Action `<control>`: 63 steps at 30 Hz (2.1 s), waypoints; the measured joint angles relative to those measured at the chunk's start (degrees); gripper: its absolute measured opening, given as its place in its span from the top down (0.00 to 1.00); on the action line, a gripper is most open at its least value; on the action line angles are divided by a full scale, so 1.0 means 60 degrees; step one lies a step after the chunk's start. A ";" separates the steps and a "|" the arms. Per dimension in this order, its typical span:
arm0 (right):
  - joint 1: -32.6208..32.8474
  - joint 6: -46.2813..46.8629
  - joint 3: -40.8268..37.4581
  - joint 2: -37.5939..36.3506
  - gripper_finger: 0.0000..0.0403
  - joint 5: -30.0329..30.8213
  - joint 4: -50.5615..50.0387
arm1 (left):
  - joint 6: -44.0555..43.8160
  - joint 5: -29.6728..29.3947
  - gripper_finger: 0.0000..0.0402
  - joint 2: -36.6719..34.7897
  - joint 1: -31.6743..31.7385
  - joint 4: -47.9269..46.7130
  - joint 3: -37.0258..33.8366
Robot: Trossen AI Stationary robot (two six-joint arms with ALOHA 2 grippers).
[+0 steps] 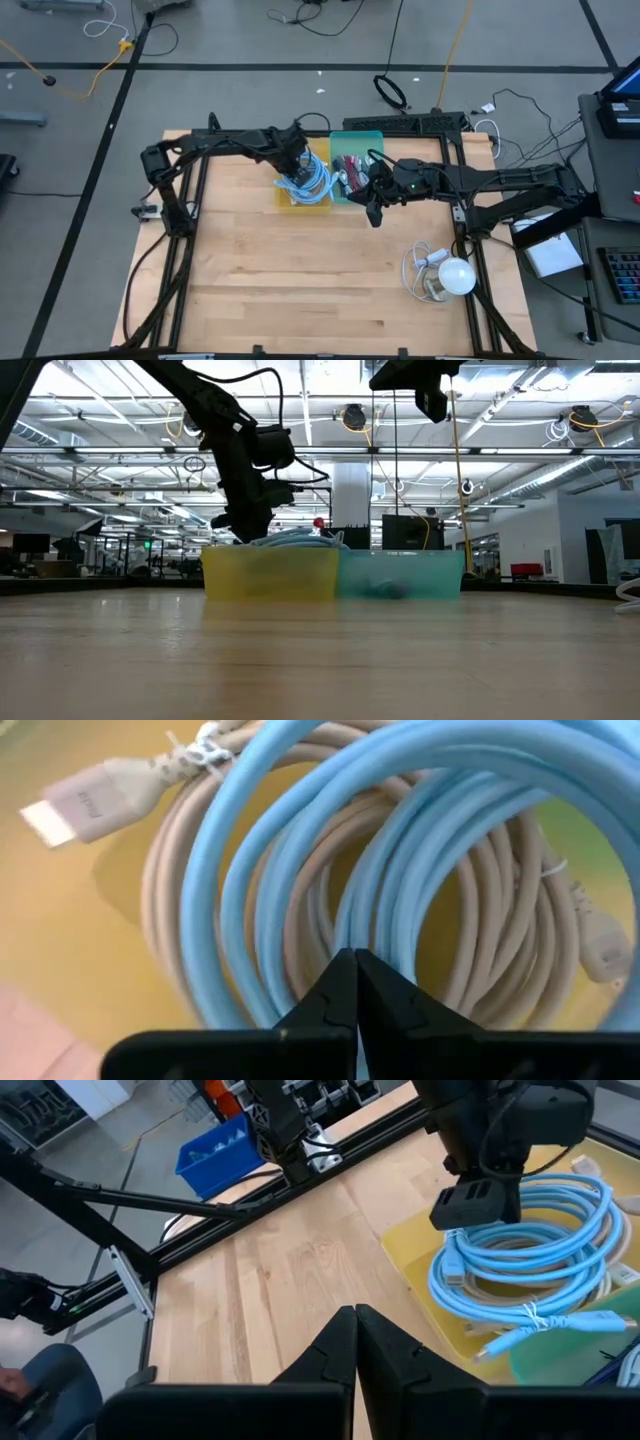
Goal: Pick and place USB-C Cables
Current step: Adjust the large charger cables in the yellow bin, then adjust the yellow bin
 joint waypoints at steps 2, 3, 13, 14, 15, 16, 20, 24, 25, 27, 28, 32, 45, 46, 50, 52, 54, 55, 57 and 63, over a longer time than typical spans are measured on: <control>0.0000 0.0037 0.0000 0.0000 1.00 0.0003 0.0000 | -0.0077 0.0003 1.00 -0.0209 -0.0002 -0.0017 -0.0004; 0.0000 0.0054 0.0000 0.0000 1.00 0.0004 -0.0001 | -0.0139 0.0116 1.00 -0.0362 0.0001 0.0082 -0.0004; -0.0007 0.0050 0.0000 0.0000 1.00 0.0229 0.0006 | -0.0685 0.4060 1.00 -0.1293 -0.0471 0.2343 0.0004; -0.0009 0.0045 0.0000 0.0000 1.00 0.0253 0.0008 | -0.0718 0.4154 1.00 -0.1197 -0.0585 0.2490 0.0004; -0.0013 0.0042 0.0000 0.0000 1.00 0.0262 0.0009 | -0.0731 0.4244 1.00 -0.1076 -0.0679 0.2620 0.0015; -0.0029 0.0038 0.0000 0.0000 1.00 0.0263 0.0011 | -0.0732 0.4299 1.00 -0.0962 -0.0753 0.2618 0.0018; -0.0051 0.0036 0.0000 0.0000 1.00 0.0261 0.0010 | -0.0701 0.4464 1.00 -0.0344 -0.0916 0.2574 -0.0004; -0.0051 0.0055 0.0000 0.0000 1.00 0.0246 0.0007 | -0.0562 0.4724 1.00 0.0330 -0.0913 0.2600 0.0000; -0.0051 0.0064 0.0000 0.0000 1.00 0.0232 0.0007 | -0.0546 0.4799 1.00 0.0503 -0.0913 0.2575 0.0000; -0.0051 0.0066 0.0000 0.0000 1.00 0.0232 0.0004 | -0.0521 0.4902 1.00 0.0845 -0.0909 0.2598 0.0000; -0.0051 0.0069 0.0000 0.0000 1.00 0.0228 0.0004 | -0.0517 0.4995 1.00 0.0992 -0.0885 0.2629 0.0004; -0.0010 0.0106 0.0000 0.0000 1.00 0.0225 -0.0018 | -0.0498 0.5026 1.00 0.1546 -0.0882 0.2656 0.0006; -0.0004 0.0317 0.0000 0.0000 1.00 0.0217 -0.0182 | -0.0740 0.5156 1.00 0.1449 -0.0758 0.3037 0.0000; -0.0003 0.0317 0.0000 0.0000 1.00 0.0217 -0.0178 | -0.0747 0.5133 1.00 0.1348 -0.0757 0.3043 -0.0003; 0.0000 0.0323 0.0000 0.0000 1.00 0.0217 -0.0151 | -0.0769 0.4941 1.00 0.0692 -0.0756 0.3074 0.0022; 0.0000 0.0324 0.0000 0.0000 1.00 0.0221 -0.0131 | -0.0772 0.4820 1.00 0.0259 -0.0756 0.3089 0.0029; -0.0003 0.0320 0.0000 0.0000 1.00 0.0221 -0.0131 | -0.0772 0.4765 1.00 -0.0286 -0.0721 0.3057 0.0029; -0.0007 0.0301 0.0000 0.0000 1.00 0.0220 -0.0131 | -0.0797 0.4762 1.00 -0.0577 -0.0710 0.3056 0.0034; -0.0031 0.0033 0.0000 -0.0033 1.00 0.0149 -0.0137 | -0.0850 0.4740 1.00 -0.1286 -0.0702 0.2909 0.0036; -0.0939 -0.1946 0.0007 -0.0883 1.00 -0.1107 -0.0603 | -0.0815 0.4735 1.00 -0.4070 -0.0662 0.2213 -0.0004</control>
